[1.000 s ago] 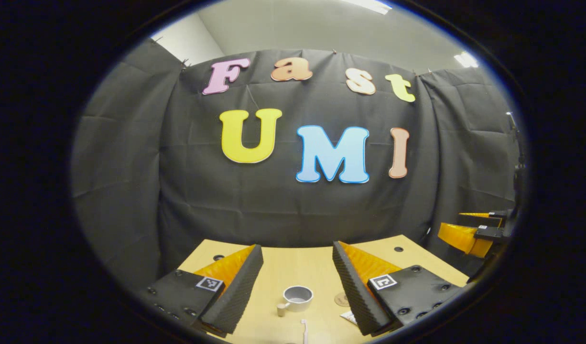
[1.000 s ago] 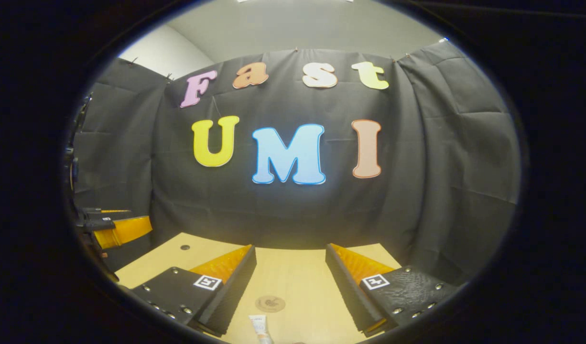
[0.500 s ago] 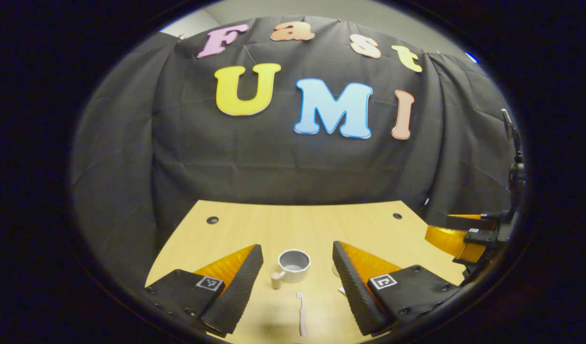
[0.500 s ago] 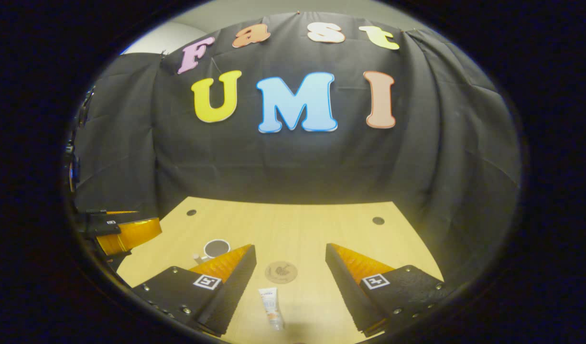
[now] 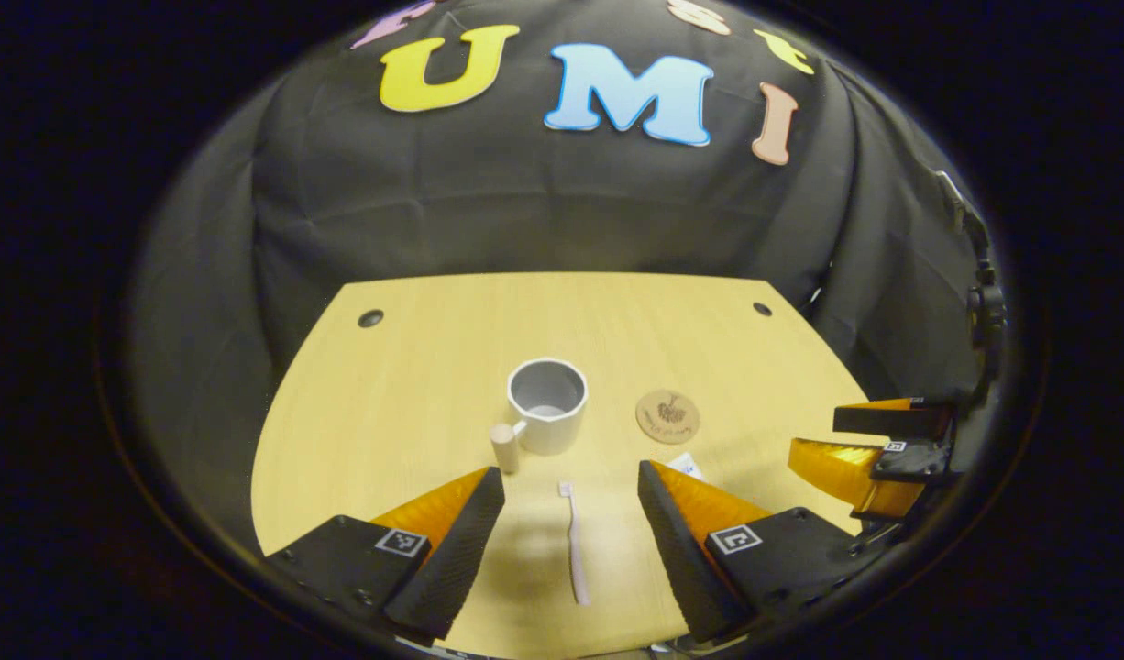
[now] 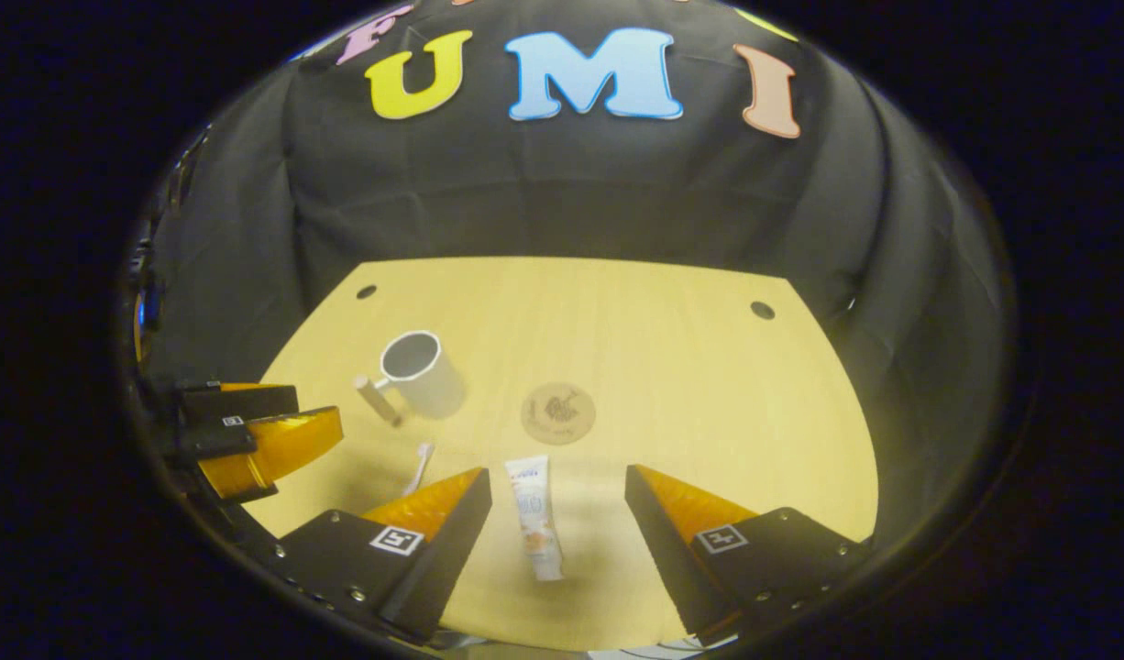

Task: Put the toothbrush and toothpaste on the desktop into the cup, then pick up the cup and place it on the coaster on the desktop.

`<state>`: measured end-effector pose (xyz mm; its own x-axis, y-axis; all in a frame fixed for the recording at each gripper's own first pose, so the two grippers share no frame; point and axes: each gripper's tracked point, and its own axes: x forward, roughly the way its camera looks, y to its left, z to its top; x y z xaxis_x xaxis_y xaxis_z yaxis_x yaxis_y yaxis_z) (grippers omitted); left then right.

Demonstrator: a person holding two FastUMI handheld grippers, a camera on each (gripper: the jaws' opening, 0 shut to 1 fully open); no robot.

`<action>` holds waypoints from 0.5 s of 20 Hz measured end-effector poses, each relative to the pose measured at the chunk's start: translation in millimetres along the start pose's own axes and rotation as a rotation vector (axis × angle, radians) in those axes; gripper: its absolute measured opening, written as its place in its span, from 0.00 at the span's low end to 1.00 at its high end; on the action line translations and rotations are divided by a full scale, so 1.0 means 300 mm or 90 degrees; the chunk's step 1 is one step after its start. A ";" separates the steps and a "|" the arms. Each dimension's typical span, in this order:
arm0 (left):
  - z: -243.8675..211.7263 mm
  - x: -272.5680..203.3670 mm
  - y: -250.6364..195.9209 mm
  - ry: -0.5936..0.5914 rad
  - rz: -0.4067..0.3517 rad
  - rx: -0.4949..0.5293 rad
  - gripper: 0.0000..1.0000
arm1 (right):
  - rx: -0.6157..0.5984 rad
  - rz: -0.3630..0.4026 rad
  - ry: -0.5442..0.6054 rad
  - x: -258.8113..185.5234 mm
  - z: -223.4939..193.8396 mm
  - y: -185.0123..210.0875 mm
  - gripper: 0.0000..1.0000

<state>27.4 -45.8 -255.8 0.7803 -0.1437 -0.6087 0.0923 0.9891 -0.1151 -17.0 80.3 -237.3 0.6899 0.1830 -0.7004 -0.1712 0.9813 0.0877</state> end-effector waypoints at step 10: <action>-0.310 0.193 0.060 0.222 0.020 -0.051 0.97 | -0.038 0.014 0.174 0.193 -0.222 0.031 0.89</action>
<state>16.9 -39.4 -366.1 0.5231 -0.1299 -0.8423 0.0121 0.9893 -0.1451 -25.4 95.9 -324.4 0.4721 0.1728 -0.8644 -0.2311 0.9706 0.0678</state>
